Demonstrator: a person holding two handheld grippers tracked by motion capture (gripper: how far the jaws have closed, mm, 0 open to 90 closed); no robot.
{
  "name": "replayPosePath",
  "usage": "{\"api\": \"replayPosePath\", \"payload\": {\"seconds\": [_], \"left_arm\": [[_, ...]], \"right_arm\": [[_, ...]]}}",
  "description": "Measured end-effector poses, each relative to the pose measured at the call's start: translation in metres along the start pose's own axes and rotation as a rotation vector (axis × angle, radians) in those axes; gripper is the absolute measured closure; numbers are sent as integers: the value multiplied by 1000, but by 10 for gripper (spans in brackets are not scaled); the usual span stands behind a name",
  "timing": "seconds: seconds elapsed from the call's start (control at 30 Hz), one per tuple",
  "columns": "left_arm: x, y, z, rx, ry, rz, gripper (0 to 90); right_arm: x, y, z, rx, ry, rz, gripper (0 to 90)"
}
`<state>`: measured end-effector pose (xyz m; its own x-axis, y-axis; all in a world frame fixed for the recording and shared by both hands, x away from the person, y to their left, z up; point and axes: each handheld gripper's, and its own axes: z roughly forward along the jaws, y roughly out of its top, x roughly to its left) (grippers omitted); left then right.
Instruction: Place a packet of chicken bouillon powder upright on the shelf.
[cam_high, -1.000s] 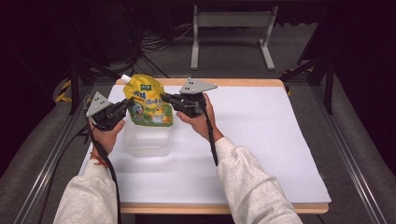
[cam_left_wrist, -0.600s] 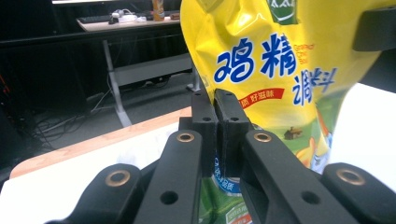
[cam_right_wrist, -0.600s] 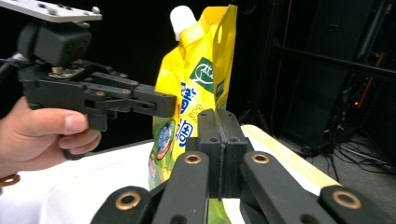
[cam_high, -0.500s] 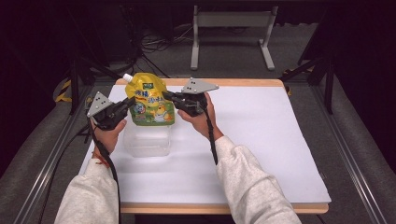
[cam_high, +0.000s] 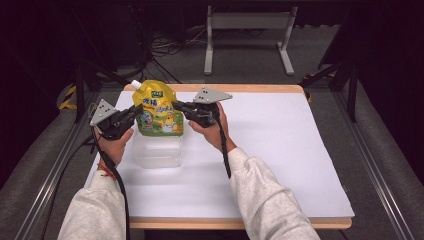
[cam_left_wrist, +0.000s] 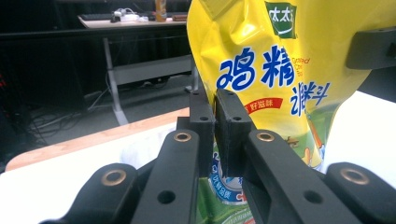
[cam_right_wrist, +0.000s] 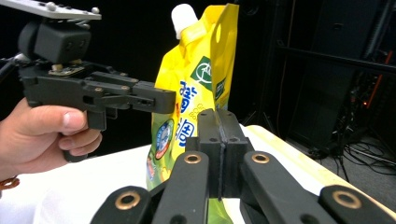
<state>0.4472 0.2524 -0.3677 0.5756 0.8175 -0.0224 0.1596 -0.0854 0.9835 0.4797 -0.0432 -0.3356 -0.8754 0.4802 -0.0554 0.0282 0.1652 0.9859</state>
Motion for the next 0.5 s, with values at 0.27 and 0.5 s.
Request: {"api": "replayPosePath", "payload": {"seconds": [0.27,0.5], "left_arm": [[0,1,-12,9,-8,15,871],[5,-2,-15,24,-32,-29,864]], "right_arm": [[11,1,4,17,-9,17,873],[17,4,3,61,8,18,898]]}}
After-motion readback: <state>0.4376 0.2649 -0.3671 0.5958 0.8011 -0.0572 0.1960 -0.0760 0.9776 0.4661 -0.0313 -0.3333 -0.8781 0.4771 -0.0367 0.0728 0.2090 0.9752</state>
